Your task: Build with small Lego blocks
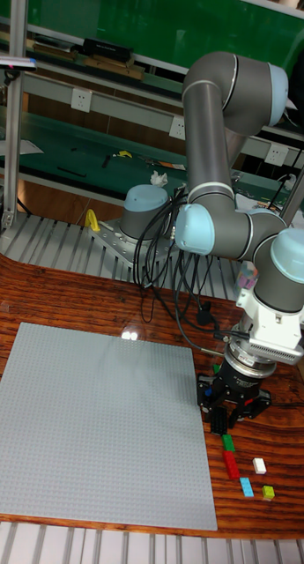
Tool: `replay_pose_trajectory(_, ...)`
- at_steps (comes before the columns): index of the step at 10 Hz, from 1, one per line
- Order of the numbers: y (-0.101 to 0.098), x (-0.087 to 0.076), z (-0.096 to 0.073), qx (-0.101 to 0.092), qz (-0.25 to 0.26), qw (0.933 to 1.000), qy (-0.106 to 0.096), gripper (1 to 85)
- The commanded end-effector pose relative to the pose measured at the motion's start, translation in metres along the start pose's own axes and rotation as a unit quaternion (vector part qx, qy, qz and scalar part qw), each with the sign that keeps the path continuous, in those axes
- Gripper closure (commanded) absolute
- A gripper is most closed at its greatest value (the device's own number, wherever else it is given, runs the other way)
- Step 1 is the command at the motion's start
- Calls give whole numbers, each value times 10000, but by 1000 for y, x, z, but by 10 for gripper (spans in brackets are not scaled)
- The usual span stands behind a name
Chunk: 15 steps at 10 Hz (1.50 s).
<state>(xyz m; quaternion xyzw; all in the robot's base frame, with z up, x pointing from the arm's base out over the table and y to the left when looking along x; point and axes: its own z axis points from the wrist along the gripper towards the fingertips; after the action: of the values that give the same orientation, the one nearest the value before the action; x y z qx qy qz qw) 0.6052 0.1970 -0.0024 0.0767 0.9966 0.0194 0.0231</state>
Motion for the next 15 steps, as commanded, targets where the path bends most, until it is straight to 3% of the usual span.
replay_pose_trajectory(1,2,1,-2,-31,30,10000,30,403)
replay_pose_trajectory(15,1,0,-3,57,34,10000,47,417)
